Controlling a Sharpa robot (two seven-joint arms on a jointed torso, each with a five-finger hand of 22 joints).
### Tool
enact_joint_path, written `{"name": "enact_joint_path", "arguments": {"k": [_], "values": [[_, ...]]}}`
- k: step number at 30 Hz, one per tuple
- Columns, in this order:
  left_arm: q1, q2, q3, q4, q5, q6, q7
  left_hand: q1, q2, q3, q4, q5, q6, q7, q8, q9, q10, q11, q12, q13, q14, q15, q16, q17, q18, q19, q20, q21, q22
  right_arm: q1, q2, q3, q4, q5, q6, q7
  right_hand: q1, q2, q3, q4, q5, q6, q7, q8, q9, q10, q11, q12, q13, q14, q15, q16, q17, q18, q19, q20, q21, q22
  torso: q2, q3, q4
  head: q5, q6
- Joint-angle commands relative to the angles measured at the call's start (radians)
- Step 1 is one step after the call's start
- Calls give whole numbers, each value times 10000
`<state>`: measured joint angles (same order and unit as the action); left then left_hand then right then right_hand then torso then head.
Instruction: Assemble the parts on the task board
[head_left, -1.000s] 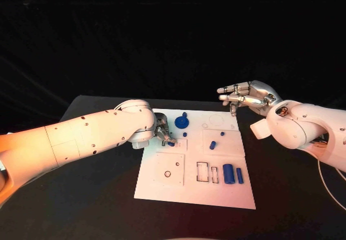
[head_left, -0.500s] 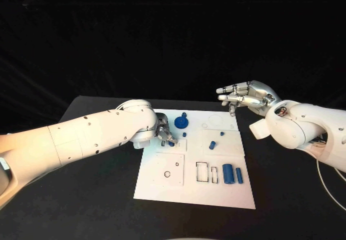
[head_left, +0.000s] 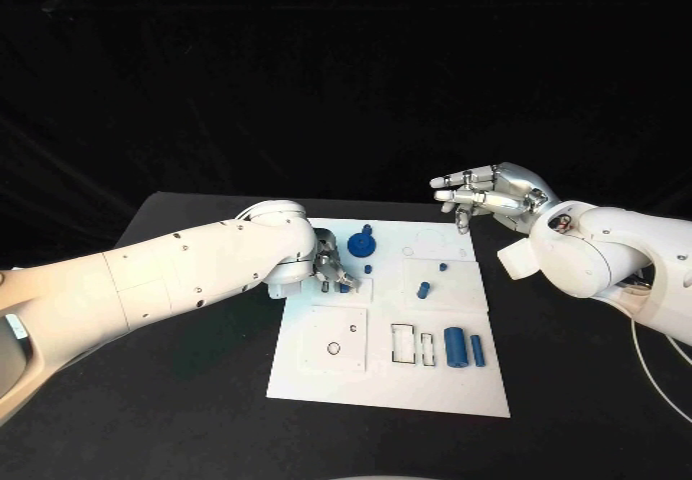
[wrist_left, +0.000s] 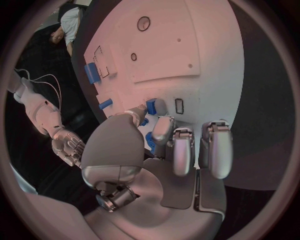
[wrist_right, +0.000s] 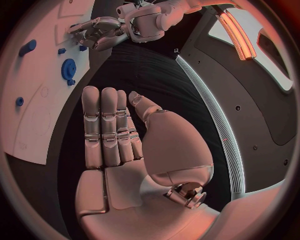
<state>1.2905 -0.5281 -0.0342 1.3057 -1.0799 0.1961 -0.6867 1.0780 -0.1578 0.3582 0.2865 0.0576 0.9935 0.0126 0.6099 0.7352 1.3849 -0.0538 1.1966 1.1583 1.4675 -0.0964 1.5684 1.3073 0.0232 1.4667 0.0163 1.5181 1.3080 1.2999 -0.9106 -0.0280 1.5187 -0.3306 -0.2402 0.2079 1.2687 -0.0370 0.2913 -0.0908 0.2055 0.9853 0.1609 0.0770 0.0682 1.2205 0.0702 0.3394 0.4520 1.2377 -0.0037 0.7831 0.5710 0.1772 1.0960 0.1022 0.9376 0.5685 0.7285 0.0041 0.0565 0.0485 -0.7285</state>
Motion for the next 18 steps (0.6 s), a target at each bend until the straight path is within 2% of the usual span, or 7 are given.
{"name": "enact_joint_path", "arguments": {"k": [1, 13, 18], "values": [[-8, 37, -5, -74, 77, 256, -68, -27, 129, -226, 20, -30, 55, 29, -50, 24, 16, 33, 27, -6, 1033, -75, 24, 2635, -47, 677, -79, 61, 1948, -7, -3, -2, 46, 85, 257, -22, -139, -5, -19, 77, 65, -58, 5, 31, 0, -68, -5, 39, -22, -79, 27, 29, -17, 52, -101, 0, -85, -48, -3, -8, 19, -8, 3], [-6, -83, 28, -52, 77, 94, -46, -259, 240, -1265, 42, -34, 119, -3, -116, 111, 25, 10, 19, -38, 1033, -95, 24, 2635, -53, 691, -95, 70, 1976, -8, -35, -9, 81, 4, 290, -23, -221, -17, -43, 136, 70, -98, 16, 28, 0, -120, 12, 27, -50, -141, 47, 16, -56, 57, -175, 19, -126, -83, 3, -22, 9, 31, 12], [15, -253, 110, 132, 78, -21, -27, -403, 229, -1944, 47, -36, 148, -21, -141, 160, 37, -8, 26, -43, 1033, -111, 24, 2635, -55, 697, -111, 73, 1987, -8, -46, -13, 63, -28, 295, -22, -243, -21, -53, 153, 68, -109, 20, 28, 0, -135, 18, 24, -59, -160, 54, 11, -69, 57, -193, 25, -133, -84, 5, -15, 7, 20, 17]]}}
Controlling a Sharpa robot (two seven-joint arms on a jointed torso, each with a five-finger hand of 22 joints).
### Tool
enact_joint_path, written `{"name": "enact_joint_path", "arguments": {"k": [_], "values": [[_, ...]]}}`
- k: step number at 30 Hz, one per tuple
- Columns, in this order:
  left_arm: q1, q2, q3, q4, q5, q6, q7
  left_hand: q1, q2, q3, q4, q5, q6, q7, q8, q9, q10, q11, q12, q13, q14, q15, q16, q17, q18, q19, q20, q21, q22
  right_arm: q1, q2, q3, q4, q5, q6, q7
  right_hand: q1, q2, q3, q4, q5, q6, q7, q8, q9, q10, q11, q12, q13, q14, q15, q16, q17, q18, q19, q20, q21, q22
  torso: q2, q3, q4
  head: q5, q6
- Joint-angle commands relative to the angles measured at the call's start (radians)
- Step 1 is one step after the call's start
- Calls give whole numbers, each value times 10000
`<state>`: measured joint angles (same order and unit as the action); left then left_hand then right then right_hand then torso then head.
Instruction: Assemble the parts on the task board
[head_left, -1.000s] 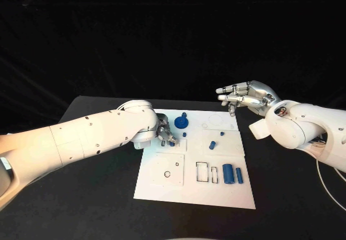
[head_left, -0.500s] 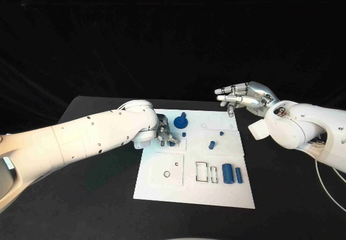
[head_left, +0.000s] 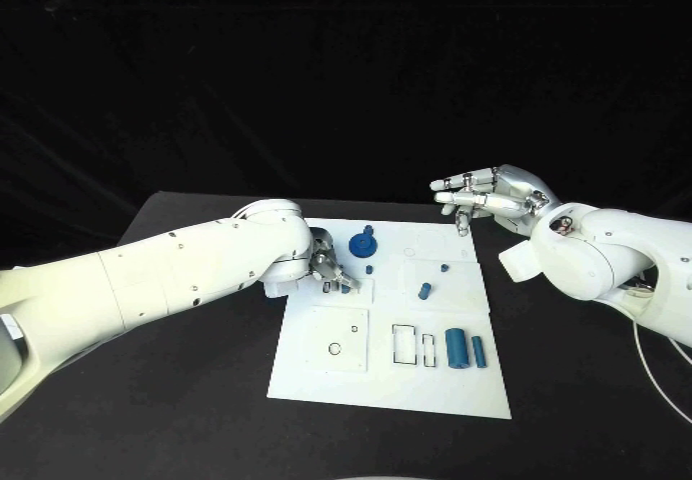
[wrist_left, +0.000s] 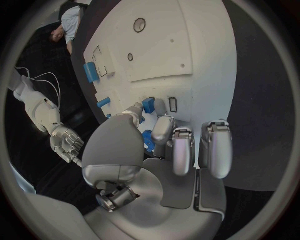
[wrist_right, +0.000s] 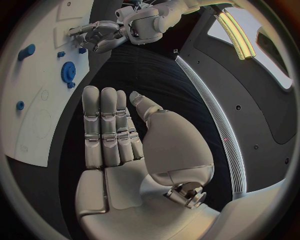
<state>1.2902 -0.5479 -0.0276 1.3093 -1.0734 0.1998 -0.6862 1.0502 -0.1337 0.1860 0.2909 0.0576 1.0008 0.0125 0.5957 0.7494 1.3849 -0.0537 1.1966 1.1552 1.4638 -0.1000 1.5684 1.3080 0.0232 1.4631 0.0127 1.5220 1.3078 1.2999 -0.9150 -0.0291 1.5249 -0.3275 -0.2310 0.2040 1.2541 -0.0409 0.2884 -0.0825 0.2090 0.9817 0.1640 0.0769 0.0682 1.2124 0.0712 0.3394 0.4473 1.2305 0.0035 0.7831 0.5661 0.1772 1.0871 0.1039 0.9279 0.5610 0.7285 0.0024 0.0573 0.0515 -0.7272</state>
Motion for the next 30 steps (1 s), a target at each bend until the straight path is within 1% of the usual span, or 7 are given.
{"name": "enact_joint_path", "arguments": {"k": [1, 7, 10, 15, 18, 25, 30], "values": [[31, -87, 66, 129, 13, -76, -32, -141, 6, -356, 4, -38, 77, -24, -5, 30, 40, -10, 30, -11, 1070, -79, 24, 2628, -54, 734, -78, 32, 1989, -8, -4, -3, -5, -62, 201, 19, -103, 18, -26, 75, 33, -76, -11, 28, 0, -58, 10, 23, -14, -92, -17, 11, -24, 57, -108, 10, -38, -8, 3, 1, -1, -19, 8], [207, -267, 177, 341, 12, -80, -45, -160, 122, -984, 12, -53, 14, -15, -11, 105, -68, -8, -142, -222, 1070, -84, 24, 2628, -54, 735, -89, 29, 1992, -10, -14, -8, -37, -71, 160, 39, -182, 7, -79, 149, -99, -143, 7, 21, -2, -148, 39, -9, -61, -194, 17, -28, -83, 54, -195, 41, -86, -21, 1, -4, 2, -59, 37], [369, -345, 325, 421, 30, -50, -48, -126, 181, -1380, 18, -60, -126, 29, -60, 135, -188, 27, -289, -391, 1070, -63, 24, 2628, -33, 691, -76, -32, 1915, -12, -18, -12, -63, -73, 128, 55, -159, 9, -78, 148, -99, -165, 15, 26, 1, -200, 50, -32, -92, -245, 29, -50, -115, 55, -238, 55, -116, -31, 5, -6, -4, -45, 40], [964, -329, 460, 53, 417, 237, -51, -41, 218, -2089, 25, -102, -575, 220, -448, -25, -451, 169, -585, -719, 1070, 52, 24, 2628, 41, 534, 5, -248, 1642, -16, 0, -17, -111, -73, 73, 100, -112, 25, -43, 167, -74, -199, 92, 64, 11, -557, 154, -244, -342, -612, 135, -235, -275, 44, -495, 142, -334, -124, 14, 8, -1, -89, 94], [1232, -163, 478, -492, 527, 455, -51, 13, 244, -2440, 25, -107, -1029, 418, -975, -342, -638, 341, -841, -978, 1070, 172, 24, 2628, 78, 444, 82, -373, 1493, -17, 19, -19, -135, -73, 59, 107, -100, 19, -40, 172, -79, -213, 109, 76, 13, -599, 174, -278, -435, -680, 158, -268, -324, 49, -556, 172, -405, -158, 2, 18, 17, -68, 116], [1403, 431, 395, -1867, -108, 462, 401, 1341, 437, -2091, -78, -78, -1097, 678, -1728, -1081, -739, 572, -996, -1169, 1070, 390, 24, 2628, 97, 411, 314, -438, 1434, -22, 66, -22, -134, -73, 110, 173, -160, -36, -94, 215, 44, -248, 128, 83, 12, -631, 204, -304, -547, -735, 187, -297, -385, 53, -595, 204, -477, -196, 14, -8, 6, -74, 186], [1333, 776, 294, -2565, -739, 436, 704, 1496, 232, -1550, 25, -84, -742, 663, -1906, -1448, -702, 565, -972, -1183, 1070, 398, 24, 2628, 100, 423, 360, -439, 1447, -29, 90, -22, -148, -73, 109, 213, -171, -37, -103, 228, 68, -250, 131, 87, 13, -638, 207, -307, -569, -745, 191, -301, -397, 54, -601, 211, -491, -203, -3, -5, 3, -14, 224]]}}
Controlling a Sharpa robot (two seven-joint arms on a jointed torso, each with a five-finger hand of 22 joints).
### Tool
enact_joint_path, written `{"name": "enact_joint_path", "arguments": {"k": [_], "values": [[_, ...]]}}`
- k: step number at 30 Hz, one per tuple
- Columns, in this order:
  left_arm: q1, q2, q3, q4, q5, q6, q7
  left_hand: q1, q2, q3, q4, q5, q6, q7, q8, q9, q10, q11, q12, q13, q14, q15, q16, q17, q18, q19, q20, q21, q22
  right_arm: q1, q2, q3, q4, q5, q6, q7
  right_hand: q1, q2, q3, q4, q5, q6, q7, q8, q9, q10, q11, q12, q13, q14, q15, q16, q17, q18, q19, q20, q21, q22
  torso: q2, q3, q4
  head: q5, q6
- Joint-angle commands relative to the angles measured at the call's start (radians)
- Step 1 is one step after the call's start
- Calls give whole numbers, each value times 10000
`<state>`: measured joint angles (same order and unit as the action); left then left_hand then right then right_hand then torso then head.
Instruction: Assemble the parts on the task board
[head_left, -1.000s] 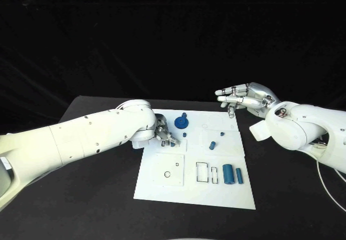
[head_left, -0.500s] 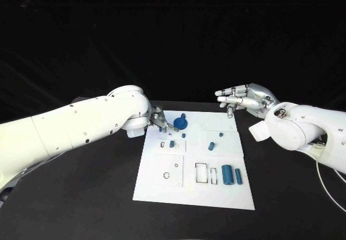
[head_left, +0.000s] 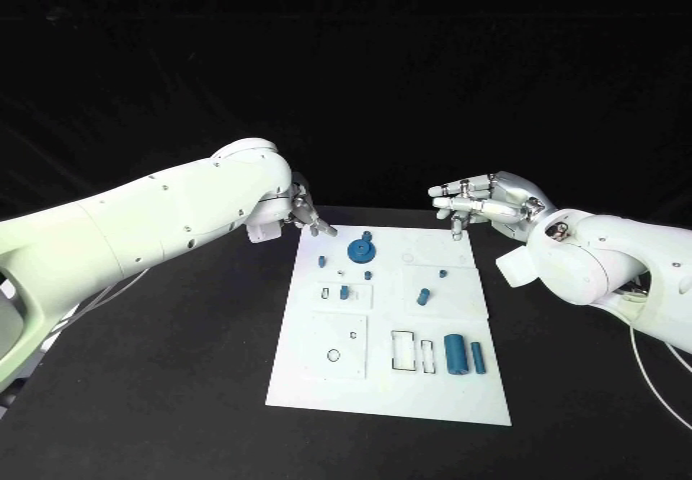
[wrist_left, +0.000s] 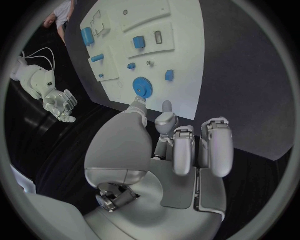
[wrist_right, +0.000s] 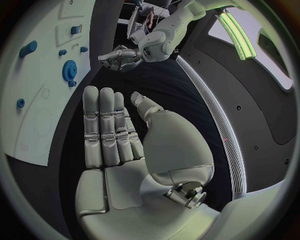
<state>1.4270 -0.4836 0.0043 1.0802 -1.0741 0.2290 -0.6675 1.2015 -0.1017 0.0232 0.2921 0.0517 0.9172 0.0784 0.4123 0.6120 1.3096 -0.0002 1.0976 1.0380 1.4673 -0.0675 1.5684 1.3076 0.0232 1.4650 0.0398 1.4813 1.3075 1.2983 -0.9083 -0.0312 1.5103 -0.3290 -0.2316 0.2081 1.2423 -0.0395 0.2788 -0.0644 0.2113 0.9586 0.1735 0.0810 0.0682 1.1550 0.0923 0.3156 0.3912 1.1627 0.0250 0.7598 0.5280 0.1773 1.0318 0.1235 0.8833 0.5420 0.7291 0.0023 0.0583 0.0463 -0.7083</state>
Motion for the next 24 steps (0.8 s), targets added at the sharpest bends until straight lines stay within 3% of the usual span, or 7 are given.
{"name": "enact_joint_path", "arguments": {"k": [1, 5, 10, 19, 24], "values": [[-59, 190, -41, -395, -787, 179, 550, -47, -103, 90, 15, -26, 120, 1, -79, -96, 56, 28, 25, -7, 1035, 72, 24, 2632, 99, 405, 89, -30, 1452, -15, 29, -1, 1, -59, 104, 176, -55, -49, -8, 52, 51, -21, 38, 47, 13, -66, -2, -70, -15, -70, -22, -70, -21, 54, -50, 16, -49, -16, -9, -7, -6, 39, 34], [-154, 374, -90, -806, -903, 318, 571, -82, -117, 102, 17, -27, 147, -2, -89, -123, 65, 25, 40, 6, 1035, 70, 24, 2632, 102, 400, 89, -40, 1442, -20, 51, -1, 14, -64, 103, 198, -142, -81, -88, 129, 70, -140, 75, 16, -1, -145, 43, -90, -103, -137, 18, -94, -77, 50, -81, 48, -112, -49, 5, 13, -10, 62, 65], [-302, 563, -157, -1191, -866, 549, 605, -255, -109, 117, 23, -28, 260, -24, -103, -203, 90, 10, 80, 35, 1035, 60, 24, 2632, 100, 408, 83, -35, 1451, -22, 66, -1, 19, -71, 60, 234, -154, -63, -106, 159, 77, -171, 85, 19, 0, -168, 54, -86, -137, -160, 30, -97, -100, 51, -89, 60, -136, -62, -7, 8, -1, 83, 50], [-491, 711, -181, -1414, -530, 940, 639, -557, 60, 140, 27, -28, 488, -86, -37, -253, 154, -39, 190, 129, 1035, 23, 24, 2632, 91, 435, 55, -9, 1492, -24, 97, 0, -2, -89, -33, 354, -66, -2, -117, 200, 100, -262, 124, 81, 16, -380, 100, -172, -423, -144, 53, -243, -327, 68, -53, 89, -285, -163, -4, 8, -16, 121, 1], [-550, 770, -183, -1501, -368, 1199, 625, -610, 98, 141, 23, -28, 531, -103, -11, -248, 146, -51, 184, 118, 1035, 12, 24, 2632, 98, 422, 46, -30, 1467, -24, 119, 0, -8, -88, -30, 439, -76, 23, -163, 277, 83, -307, 150, 141, 22, -460, 136, -220, -659, -136, 84, -464, -547, 67, -43, 115, -467, -284, -1, 9, 7, 103, 10]]}}
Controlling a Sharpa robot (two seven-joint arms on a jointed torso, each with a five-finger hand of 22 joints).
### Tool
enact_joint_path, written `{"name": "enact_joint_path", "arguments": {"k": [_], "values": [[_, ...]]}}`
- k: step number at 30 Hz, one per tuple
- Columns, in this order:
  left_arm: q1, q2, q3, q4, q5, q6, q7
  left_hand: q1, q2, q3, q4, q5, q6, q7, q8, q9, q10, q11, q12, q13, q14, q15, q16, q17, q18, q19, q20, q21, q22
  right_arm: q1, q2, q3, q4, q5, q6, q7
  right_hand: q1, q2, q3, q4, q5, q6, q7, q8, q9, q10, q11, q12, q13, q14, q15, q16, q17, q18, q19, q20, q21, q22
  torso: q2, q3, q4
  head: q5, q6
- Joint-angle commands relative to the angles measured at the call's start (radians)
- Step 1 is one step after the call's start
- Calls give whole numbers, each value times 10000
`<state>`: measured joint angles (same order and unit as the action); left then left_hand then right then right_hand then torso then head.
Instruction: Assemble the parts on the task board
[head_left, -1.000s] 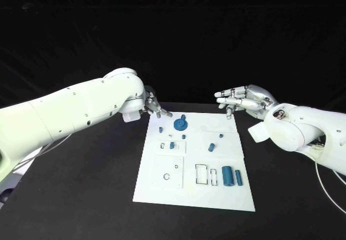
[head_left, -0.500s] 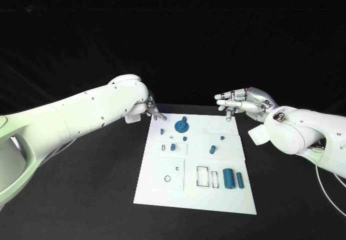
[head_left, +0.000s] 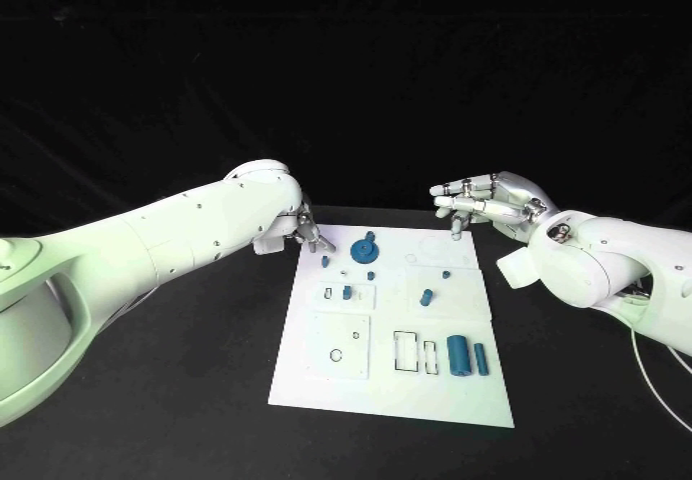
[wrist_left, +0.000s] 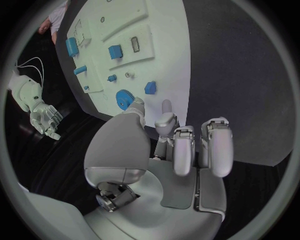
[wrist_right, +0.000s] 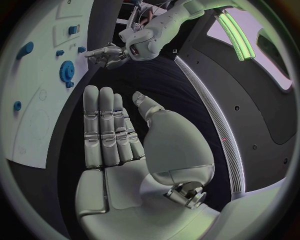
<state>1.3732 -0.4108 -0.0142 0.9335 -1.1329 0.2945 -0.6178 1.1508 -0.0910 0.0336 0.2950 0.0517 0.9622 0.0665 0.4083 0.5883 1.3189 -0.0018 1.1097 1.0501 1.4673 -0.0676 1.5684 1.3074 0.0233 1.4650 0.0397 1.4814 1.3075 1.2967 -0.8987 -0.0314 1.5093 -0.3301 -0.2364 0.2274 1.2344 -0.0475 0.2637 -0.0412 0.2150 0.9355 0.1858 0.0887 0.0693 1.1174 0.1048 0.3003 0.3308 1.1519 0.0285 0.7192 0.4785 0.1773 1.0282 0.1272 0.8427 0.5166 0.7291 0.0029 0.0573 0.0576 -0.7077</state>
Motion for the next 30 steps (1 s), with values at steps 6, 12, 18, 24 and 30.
{"name": "enact_joint_path", "arguments": {"k": [6, 12, 18, 24, 30], "values": [[-29, 73, 1, -56, 366, 785, 133, -112, 136, 84, -22, -29, 202, -33, 119, 32, 80, -74, 120, 52, 1035, -16, 24, 2634, 82, 453, 22, 10, 1523, -8, 38, 1, 0, -77, 15, 272, 12, 101, -25, 53, 43, -90, 33, 79, 11, -104, 19, -73, -113, -26, 57, -104, -100, 66, -5, 86, -107, -61, -9, 7, 13, 7, -9], [-33, 95, 1, -66, 464, 900, 170, -25, 284, 139, -43, -29, 306, -83, 191, 80, 146, -117, 220, 154, 1035, -50, 24, 2634, 68, 482, -7, 49, 1577, -8, 41, 1, -5, -77, 6, 273, 21, 102, -31, 56, 43, -100, 36, 86, 11, -111, 23, -73, -146, -22, 60, -129, -128, 66, -1, 90, -133, -78, -16, 6, 7, 6, -24], [-36, 116, 1, -81, 516, 888, 209, 48, 377, 161, -51, -30, 375, -116, 230, 120, 200, -146, 292, 231, 1035, -75, 24, 2634, 62, 494, -30, 65, 1599, -8, 52, 1, -14, -77, 34, 258, 21, 102, -31, 56, 43, -100, 36, 86, 11, -111, 23, -73, -146, -22, 60, -129, -128, 66, -1, 90, -133, -78, -12, 8, 8, -6, -12], [-37, 142, 1, -110, 617, 724, 197, 167, 619, 238, -62, -29, 385, -135, 238, 165, 195, -169, 266, 203, 1035, -100, 24, 2634, 74, 472, -59, 28, 1560, -8, 65, 1, -29, -77, 87, 198, 34, 104, -34, 57, 43, -109, 39, 93, 11, -113, 24, -70, -174, -15, 62, -147, -152, 67, 5, 92, -153, -93, -9, -1, 7, -98, 26], [-39, 201, -1, -170, 641, 692, 158, 267, 663, 261, -87, -29, 372, -138, 234, 186, 179, -173, 235, 172, 1035, -106, 24, 2634, 81, 458, -68, 7, 1536, -8, 90, 1, -69, -75, 153, 157, 15, 105, -59, 85, 36, -131, 48, 103, 10, -120, 36, -66, -224, -4, 71, -178, -191, 66, 16, 99, -189, -118, -12, 9, 5, -73, 22]]}}
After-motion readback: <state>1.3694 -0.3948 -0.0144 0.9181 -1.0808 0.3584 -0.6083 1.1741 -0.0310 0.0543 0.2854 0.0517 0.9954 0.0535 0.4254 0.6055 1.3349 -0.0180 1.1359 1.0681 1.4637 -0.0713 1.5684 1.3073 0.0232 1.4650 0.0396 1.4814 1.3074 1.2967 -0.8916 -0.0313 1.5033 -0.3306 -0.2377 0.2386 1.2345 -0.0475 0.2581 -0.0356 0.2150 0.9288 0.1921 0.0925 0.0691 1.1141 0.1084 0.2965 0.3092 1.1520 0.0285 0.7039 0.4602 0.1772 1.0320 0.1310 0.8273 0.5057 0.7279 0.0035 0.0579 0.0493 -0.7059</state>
